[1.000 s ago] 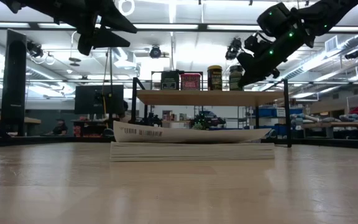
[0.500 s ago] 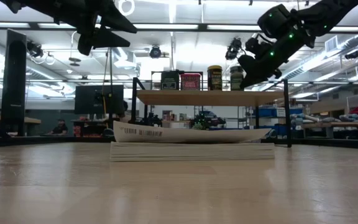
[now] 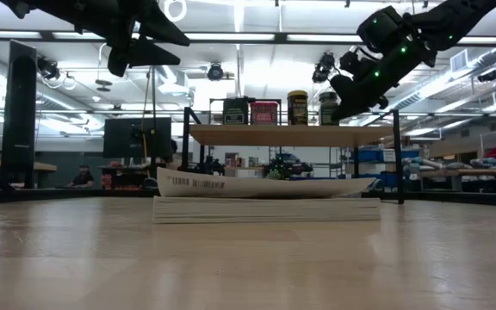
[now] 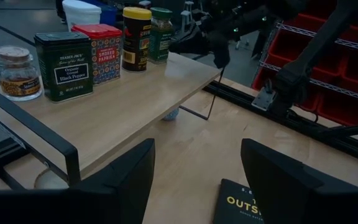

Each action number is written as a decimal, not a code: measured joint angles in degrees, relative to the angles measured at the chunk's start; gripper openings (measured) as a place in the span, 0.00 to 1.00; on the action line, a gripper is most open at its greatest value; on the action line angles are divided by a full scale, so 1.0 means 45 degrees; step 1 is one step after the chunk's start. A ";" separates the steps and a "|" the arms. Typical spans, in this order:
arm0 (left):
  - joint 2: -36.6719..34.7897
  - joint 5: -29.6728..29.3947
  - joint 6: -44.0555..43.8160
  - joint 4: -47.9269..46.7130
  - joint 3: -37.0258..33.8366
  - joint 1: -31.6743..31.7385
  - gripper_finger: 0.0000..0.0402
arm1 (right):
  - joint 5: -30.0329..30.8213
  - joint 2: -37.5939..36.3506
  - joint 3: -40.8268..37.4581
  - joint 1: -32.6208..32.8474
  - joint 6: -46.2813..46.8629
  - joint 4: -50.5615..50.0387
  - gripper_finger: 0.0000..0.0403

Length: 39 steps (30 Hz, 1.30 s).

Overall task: Shelf spices
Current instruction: Adjust the seasoning bottles on the shelf

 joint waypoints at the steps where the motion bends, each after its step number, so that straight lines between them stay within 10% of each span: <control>1: 0.0000 0.0000 0.0000 0.0003 0.0000 0.0003 0.60 | -0.0195 0.0000 0.0000 0.0146 -0.0152 0.0115 0.00; 25: 0.0000 -0.0004 -0.0058 0.0008 0.0000 0.0002 0.60 | -0.1572 0.0086 0.0005 0.1694 -0.0324 0.2500 0.00; 39: 0.0055 -0.0002 0.0007 0.0017 0.0000 0.0001 0.60 | -0.2364 0.3164 0.0617 0.2042 0.0227 0.5548 0.00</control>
